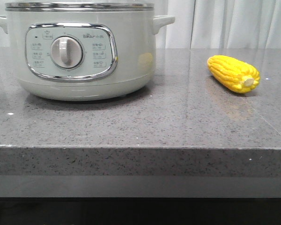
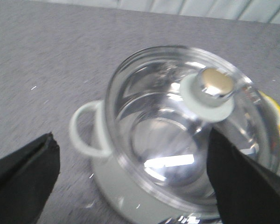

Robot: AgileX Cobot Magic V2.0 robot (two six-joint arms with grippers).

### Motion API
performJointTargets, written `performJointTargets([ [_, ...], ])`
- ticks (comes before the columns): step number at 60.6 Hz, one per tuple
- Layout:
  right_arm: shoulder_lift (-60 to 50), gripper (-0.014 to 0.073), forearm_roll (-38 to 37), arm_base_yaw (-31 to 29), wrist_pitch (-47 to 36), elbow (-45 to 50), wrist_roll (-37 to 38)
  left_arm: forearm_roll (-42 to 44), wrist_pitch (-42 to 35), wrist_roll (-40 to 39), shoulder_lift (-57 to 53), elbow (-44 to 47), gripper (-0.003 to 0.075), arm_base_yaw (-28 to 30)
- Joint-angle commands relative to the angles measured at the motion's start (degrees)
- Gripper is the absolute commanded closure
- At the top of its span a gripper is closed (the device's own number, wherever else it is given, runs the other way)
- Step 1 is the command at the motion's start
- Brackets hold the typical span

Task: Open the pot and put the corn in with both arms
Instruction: 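Grasp the lid's round knob with the left gripper and lift it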

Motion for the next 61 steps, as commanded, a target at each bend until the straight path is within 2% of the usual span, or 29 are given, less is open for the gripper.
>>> performJointTargets([
  [1,0.8,0.0012,-0.2,-0.1,-4.1,-2.1,-0.4,-0.8,-2.5,0.2,3.8,-6.8,0.0101,-4.3],
  [14,0.8,0.0012,-0.2,-0.1,-4.1,-2.1,-0.4,7.0,1.9,-5.8,15.7,-20.0,0.0101,-13.7],
  [24,0.8,0.0012,-0.2,-0.1,-4.1,-2.1,-0.4,10.0,5.2,-7.3,22.9,-28.5,0.0101,-18.1],
  [36,0.8,0.0012,-0.2,-0.1,-4.1,-2.1,-0.4,13.0,5.9,-8.8,27.4,-33.1,0.0101,-18.4],
  [61,0.8,0.0012,-0.2,-0.1,-4.1,-2.1,-0.4,13.7,4.9,-8.8,30.1,-33.1,0.0101,-18.4],
])
